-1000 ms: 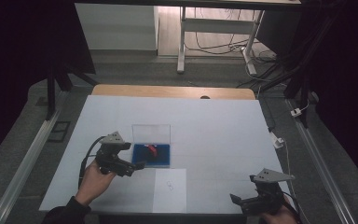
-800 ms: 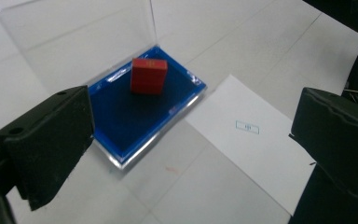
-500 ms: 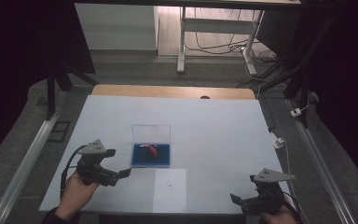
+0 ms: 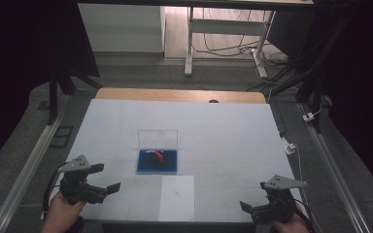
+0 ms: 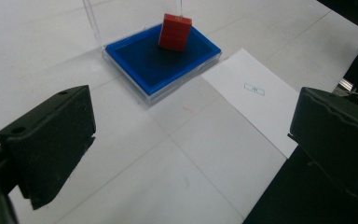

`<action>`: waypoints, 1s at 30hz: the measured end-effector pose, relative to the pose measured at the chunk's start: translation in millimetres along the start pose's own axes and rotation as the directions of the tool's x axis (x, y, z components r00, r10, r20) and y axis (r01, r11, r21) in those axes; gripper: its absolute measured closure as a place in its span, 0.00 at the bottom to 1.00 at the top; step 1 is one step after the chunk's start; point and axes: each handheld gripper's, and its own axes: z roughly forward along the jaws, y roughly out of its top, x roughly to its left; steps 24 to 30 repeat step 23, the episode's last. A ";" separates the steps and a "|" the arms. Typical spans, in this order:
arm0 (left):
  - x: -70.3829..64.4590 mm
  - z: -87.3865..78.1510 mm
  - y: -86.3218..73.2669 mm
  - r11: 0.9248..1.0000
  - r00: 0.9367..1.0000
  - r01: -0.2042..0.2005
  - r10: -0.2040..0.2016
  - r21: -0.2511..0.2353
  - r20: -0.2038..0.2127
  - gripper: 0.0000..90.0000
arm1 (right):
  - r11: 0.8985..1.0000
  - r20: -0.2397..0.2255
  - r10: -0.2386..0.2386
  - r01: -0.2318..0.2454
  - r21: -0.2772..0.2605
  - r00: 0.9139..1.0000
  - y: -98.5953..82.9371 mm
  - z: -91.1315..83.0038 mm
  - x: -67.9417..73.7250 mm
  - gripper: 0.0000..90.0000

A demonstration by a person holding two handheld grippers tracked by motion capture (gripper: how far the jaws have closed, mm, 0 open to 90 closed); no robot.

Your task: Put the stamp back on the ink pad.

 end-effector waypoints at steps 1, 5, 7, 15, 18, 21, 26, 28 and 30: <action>0.1 -1.5 -2.6 1.000 1.000 0.002 -0.002 -0.002 -0.001 0.01 | 1.000 0.002 0.000 0.000 0.001 1.000 0.0 0.0 -0.1 0.00; -0.3 -5.2 -11.8 1.000 1.000 0.001 0.000 0.016 -0.020 0.01 | 1.000 0.003 0.001 -0.001 0.003 1.000 0.1 0.3 0.0 0.00; -1.0 -7.3 -15.5 1.000 0.999 -0.003 0.005 0.029 -0.045 0.01 | 1.000 0.004 -0.001 0.001 0.003 1.000 0.1 0.3 0.5 0.00; 0.4 -12.5 -28.4 0.996 0.995 -0.001 0.010 0.094 -0.095 0.00 | 1.000 0.012 -0.004 0.004 0.012 1.000 0.5 0.5 1.1 0.00; 2.0 -12.5 -28.6 0.996 0.996 0.009 -0.001 0.092 -0.088 0.00 | 1.000 0.013 -0.001 0.001 0.011 1.000 0.5 0.9 1.1 0.00; 2.2 -11.6 -28.1 0.995 0.996 0.011 -0.003 0.098 -0.087 0.00 | 1.000 0.014 0.001 -0.001 0.012 1.000 0.6 0.8 0.6 0.00; 1.5 -10.7 -27.2 0.995 0.996 0.007 0.002 0.104 -0.087 0.00 | 1.000 0.020 -0.005 0.005 0.010 1.000 0.3 0.5 0.9 0.00; 1.5 -10.7 -27.2 0.995 0.996 0.007 0.002 0.104 -0.087 0.00 | 1.000 0.020 -0.005 0.005 0.010 1.000 0.3 0.5 0.9 0.00; 1.5 -10.7 -27.2 0.995 0.996 0.007 0.002 0.104 -0.087 0.00 | 1.000 0.020 -0.005 0.005 0.010 1.000 0.3 0.5 0.9 0.00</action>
